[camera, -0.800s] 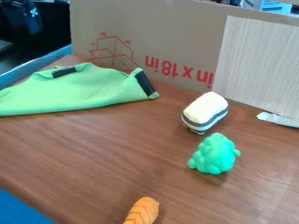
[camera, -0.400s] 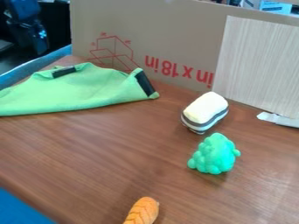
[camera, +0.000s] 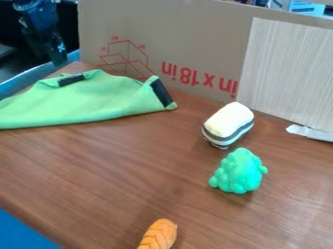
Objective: Unfolds the cloth from top left t bottom right
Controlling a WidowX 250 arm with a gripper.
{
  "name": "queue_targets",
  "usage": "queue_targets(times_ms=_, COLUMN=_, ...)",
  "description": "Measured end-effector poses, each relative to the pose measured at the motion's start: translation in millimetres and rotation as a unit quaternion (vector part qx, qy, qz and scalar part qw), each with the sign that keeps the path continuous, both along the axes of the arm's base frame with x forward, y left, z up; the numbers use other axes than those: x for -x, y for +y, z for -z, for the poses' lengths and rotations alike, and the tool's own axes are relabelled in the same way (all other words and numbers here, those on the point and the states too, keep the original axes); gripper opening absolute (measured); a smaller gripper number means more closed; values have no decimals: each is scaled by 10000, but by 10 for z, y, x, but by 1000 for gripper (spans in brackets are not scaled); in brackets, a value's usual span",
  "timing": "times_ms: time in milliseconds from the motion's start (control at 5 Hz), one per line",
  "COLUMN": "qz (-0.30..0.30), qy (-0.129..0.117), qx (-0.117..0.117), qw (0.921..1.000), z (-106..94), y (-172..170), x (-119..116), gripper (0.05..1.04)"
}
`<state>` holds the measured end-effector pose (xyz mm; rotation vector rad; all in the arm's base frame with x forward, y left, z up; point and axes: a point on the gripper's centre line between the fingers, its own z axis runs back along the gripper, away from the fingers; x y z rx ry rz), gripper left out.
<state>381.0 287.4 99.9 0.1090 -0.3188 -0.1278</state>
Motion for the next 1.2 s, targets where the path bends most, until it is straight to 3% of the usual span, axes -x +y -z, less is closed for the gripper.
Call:
queue_targets(times_ms=600, qz=125, qy=58, qx=-462, qw=9988, z=344, y=-130, x=-84, gripper=1001)
queue_targets(times_ms=1000, qz=95, qy=51, qx=-686, qw=9976, z=348, y=-127, x=-126, gripper=985)
queue_targets(times_ms=1200, qz=-16, qy=96, qx=-713, qw=9974, z=346, y=-160, x=-145, gripper=862)
